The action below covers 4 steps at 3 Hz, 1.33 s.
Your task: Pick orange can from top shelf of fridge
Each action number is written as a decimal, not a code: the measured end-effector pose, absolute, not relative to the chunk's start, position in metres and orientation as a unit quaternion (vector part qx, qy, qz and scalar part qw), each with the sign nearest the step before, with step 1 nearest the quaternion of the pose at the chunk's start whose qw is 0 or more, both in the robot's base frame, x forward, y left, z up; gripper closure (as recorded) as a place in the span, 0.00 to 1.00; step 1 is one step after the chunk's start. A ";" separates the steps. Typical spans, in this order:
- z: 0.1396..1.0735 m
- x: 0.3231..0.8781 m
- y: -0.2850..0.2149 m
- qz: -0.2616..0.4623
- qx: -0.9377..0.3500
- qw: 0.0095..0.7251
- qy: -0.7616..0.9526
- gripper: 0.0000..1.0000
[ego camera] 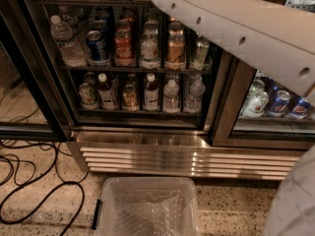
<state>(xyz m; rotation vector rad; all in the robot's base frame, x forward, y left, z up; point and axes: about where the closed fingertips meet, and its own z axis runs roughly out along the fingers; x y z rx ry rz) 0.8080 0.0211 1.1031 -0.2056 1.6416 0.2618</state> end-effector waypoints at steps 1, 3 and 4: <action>1.104 0.803 0.017 0.114 -0.086 0.668 0.731 1.00; 1.101 0.745 -0.001 0.123 -0.045 0.657 0.742 1.00; 1.100 0.718 -0.001 0.122 -0.052 0.661 0.739 1.00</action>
Offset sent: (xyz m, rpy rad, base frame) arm -0.1106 -0.0299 -0.0229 0.1426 0.0853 -0.1001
